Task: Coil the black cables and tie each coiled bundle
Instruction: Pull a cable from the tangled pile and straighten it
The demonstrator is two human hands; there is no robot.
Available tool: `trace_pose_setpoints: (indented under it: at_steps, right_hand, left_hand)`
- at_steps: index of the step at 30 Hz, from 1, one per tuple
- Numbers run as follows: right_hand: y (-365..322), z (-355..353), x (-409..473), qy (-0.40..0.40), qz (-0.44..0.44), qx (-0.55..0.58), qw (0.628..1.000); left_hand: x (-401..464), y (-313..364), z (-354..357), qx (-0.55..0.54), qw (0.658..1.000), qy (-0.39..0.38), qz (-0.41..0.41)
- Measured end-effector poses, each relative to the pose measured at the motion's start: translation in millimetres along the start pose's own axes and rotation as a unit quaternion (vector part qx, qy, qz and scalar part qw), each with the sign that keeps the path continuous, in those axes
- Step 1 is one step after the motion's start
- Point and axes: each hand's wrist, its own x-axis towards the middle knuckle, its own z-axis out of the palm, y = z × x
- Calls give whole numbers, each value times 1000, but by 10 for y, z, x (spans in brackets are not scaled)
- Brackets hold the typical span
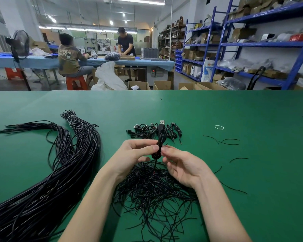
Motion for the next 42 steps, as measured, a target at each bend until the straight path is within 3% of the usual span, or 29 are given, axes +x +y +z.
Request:
trace_pose_setpoints:
  at_steps: [4,7,9,12,14,15,16,17,19,21,24,30,34,37,38,41,42]
  right_hand:
    - [-15,14,-1,7,-34,-11,999]
    - [-28,52,16,47,-153,-122,980]
    - [-28,81,11,76,-277,-238,928]
    - [-35,41,5,78,-442,-415,791]
    - [-49,18,-1,81,-482,-480,729]
    - [-53,9,5,97,-474,-498,720]
    - [-54,1,8,116,-448,-504,729]
    - [-56,-12,9,126,-404,-488,763]
    - [-59,-17,-3,87,-267,-362,889]
    - [-36,-18,-1,51,-157,-196,967]
    - [-3,-30,30,70,-114,-90,987]
    - [40,-8,91,12,-72,12,997]
    - [101,16,142,14,-132,-17,991]
    - [107,31,143,59,-289,-178,939]
    - [95,14,143,80,-359,-255,894]
    - [57,-38,146,112,-542,-454,698]
    - [57,-46,149,119,-561,-476,667]
  left_hand:
    - [9,-15,-2,-10,1000,2,6]
    - [10,0,4,-26,999,21,-7]
    - [21,16,-5,-37,998,29,-33]
    - [34,42,-25,-22,996,27,-84]
    - [44,32,-21,-21,995,29,-91]
    - [48,14,-11,-24,996,36,-83]
    - [55,-9,8,-29,996,46,-70]
    - [63,-33,30,-38,996,58,-53]
    - [78,-80,71,-56,995,81,-18]
    - [95,-132,102,-60,994,90,7]
    - [98,-182,137,-73,993,87,25]
    - [90,-174,111,-96,992,68,37]
    - [84,-127,69,-77,995,54,17]
    - [78,-70,12,-43,998,48,-2]
    - [76,-60,-6,-39,998,51,-8]
    - [86,-47,-20,-31,997,65,-14]
    - [90,-51,-15,-33,997,70,-8]
